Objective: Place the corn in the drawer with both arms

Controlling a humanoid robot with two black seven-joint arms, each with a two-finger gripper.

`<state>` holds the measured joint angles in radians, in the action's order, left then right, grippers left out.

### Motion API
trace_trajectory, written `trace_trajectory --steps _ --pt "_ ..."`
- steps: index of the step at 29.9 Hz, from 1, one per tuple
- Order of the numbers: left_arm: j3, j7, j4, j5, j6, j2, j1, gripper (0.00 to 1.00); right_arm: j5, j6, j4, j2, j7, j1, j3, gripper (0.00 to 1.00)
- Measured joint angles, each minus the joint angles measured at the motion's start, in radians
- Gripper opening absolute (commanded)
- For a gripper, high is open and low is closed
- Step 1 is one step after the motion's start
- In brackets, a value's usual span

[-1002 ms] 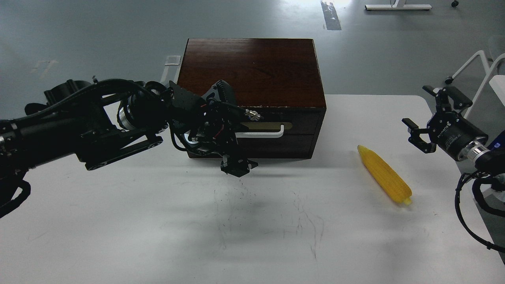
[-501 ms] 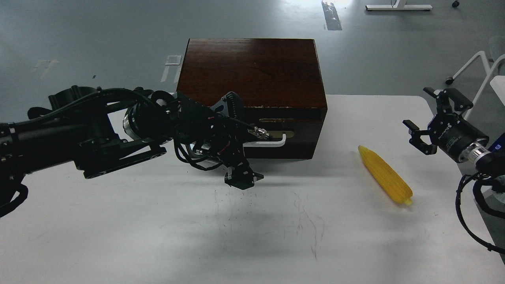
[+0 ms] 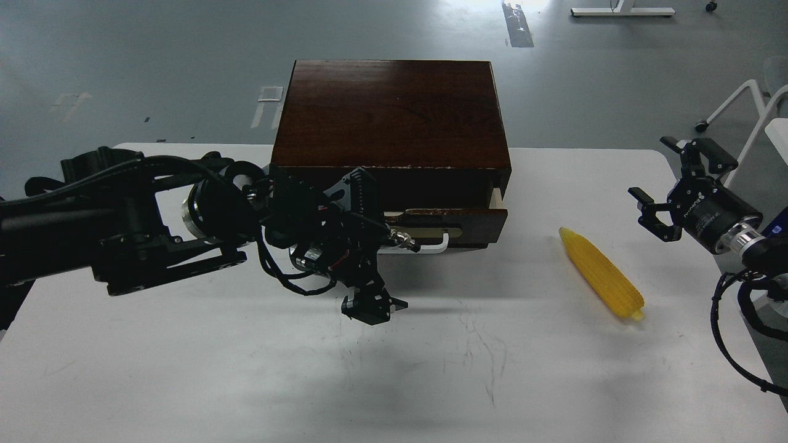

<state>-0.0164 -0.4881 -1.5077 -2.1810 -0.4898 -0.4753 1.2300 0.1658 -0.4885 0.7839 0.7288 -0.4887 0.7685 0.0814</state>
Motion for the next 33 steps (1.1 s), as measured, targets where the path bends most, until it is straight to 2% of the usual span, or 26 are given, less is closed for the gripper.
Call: trace_trajectory --steps 12,33 --pt "-0.002 -0.002 -0.008 0.001 0.002 -0.030 -0.005 0.99 0.000 0.000 0.001 0.000 0.000 0.000 0.000 1.00" --pt "-0.020 -0.001 -0.018 0.007 0.001 -0.070 0.084 0.99 0.000 0.000 0.002 0.002 0.000 -0.002 0.000 1.00"
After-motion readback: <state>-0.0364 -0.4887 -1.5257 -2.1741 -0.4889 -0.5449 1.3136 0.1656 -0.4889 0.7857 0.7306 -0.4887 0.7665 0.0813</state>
